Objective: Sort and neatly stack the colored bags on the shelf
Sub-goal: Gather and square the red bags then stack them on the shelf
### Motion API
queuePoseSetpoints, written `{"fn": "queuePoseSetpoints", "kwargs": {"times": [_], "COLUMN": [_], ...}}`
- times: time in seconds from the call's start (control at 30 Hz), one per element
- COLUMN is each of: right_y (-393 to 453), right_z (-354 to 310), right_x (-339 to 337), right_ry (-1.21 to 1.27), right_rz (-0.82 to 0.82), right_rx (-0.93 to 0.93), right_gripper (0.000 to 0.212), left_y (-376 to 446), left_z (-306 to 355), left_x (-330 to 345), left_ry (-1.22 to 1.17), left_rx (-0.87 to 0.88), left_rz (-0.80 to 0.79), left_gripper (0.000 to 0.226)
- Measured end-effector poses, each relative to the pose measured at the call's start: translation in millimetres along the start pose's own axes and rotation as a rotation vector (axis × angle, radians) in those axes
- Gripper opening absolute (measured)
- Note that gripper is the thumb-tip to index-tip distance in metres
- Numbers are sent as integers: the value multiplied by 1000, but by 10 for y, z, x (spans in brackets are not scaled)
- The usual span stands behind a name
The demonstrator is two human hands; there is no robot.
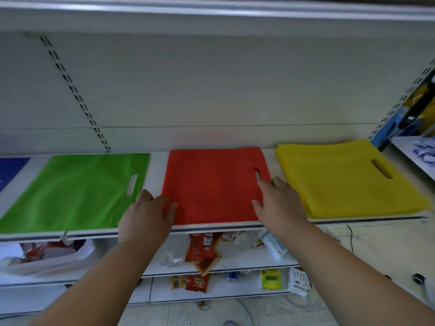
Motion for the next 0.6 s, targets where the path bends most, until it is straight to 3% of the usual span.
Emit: {"fn": "queuePoseSetpoints", "kwargs": {"times": [0.23,0.47,0.6], "right_y": [-121,-586,-947], "right_z": [-1583,-3887,-5232], "right_x": [-356,-483,-555], "right_ry": [161,357,470], "right_rz": [130,143,139], "right_rx": [-224,-471,-629], "right_gripper": [47,55,54], "left_y": [-309,-1025,-1569], "left_z": [-871,-2923,-4143], "left_x": [-487,-1123,-1489], "left_ry": [-178,-181,-196], "left_rx": [-24,-207,-366], "left_rz": [49,166,227], "left_gripper": [35,23,35]}}
Point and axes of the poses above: each hand's wrist, its own y-axis towards the middle knuckle, its own x-axis out of the palm, z = x × y, the point moved 7 cm from there along y, towards the middle knuckle, and after that the axes turned 7 degrees about z, right-handed, at the moved point
